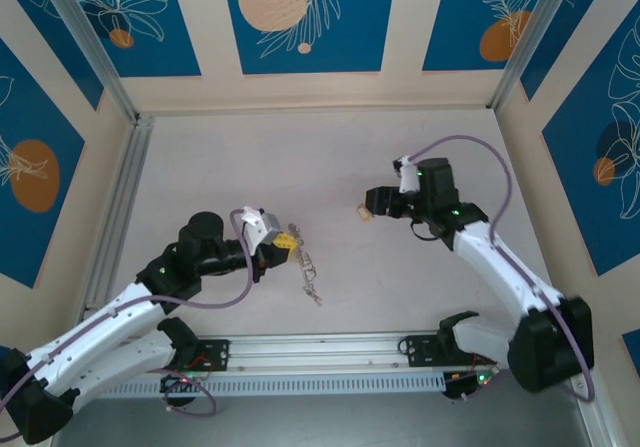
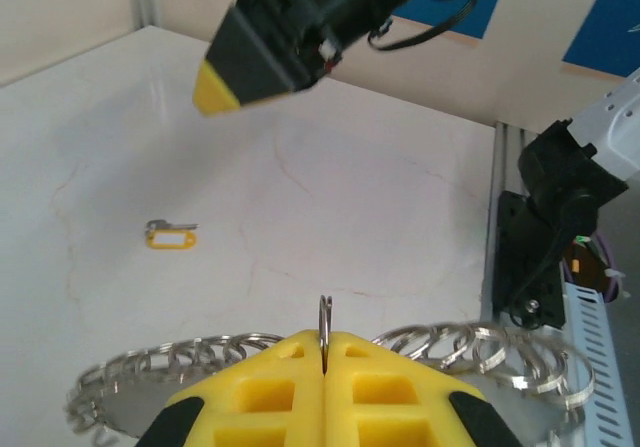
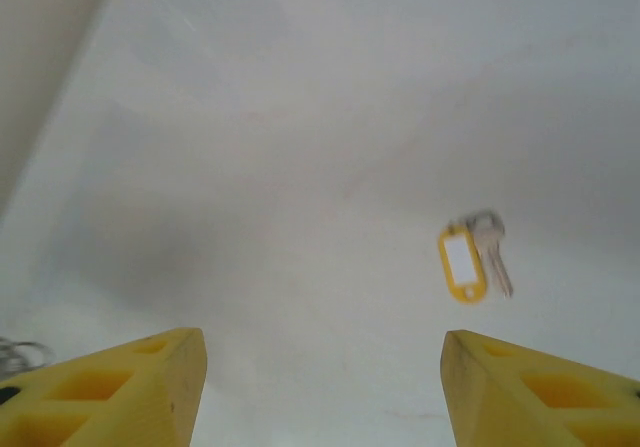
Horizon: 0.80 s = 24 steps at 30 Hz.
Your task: Put the keys on the keyring
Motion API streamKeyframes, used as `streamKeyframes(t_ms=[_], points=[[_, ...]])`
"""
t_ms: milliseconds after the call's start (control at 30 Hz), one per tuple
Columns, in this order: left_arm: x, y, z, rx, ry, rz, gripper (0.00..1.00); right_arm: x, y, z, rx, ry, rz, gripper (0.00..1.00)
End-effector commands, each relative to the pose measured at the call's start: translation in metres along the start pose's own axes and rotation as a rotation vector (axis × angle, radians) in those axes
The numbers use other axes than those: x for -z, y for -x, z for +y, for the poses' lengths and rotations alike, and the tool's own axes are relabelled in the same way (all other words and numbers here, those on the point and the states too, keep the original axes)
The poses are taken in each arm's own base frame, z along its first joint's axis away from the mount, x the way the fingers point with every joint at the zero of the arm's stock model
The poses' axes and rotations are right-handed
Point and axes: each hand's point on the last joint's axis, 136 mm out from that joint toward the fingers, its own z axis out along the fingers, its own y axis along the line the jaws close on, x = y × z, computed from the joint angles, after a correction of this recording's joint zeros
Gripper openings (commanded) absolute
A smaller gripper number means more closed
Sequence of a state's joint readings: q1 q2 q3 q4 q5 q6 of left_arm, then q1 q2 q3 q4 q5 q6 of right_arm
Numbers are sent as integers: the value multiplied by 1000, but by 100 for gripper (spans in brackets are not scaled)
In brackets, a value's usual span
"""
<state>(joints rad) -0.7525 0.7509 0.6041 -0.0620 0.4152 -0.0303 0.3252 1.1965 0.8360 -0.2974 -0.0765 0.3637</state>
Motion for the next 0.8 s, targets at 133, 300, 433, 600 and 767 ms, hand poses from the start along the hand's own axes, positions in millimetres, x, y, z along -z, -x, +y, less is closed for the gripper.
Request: streamKeyframes(t_ms=[133, 300, 433, 600, 767], points=[[13, -7, 27, 45, 176, -66, 0, -51, -8, -24, 1, -182, 143, 61], [15, -10, 32, 45, 205, -77, 0, -95, -11, -48, -6, -278, 211, 57], [18, -7, 30, 51, 201, -103, 0, -122, -13, -57, -3, -331, 246, 53], [23, -6, 27, 44, 197, -134, 0, -134, -7, -69, 5, -402, 246, 48], [27, -2, 24, 34, 190, -172, 0, -135, -9, -76, 21, -453, 251, 45]])
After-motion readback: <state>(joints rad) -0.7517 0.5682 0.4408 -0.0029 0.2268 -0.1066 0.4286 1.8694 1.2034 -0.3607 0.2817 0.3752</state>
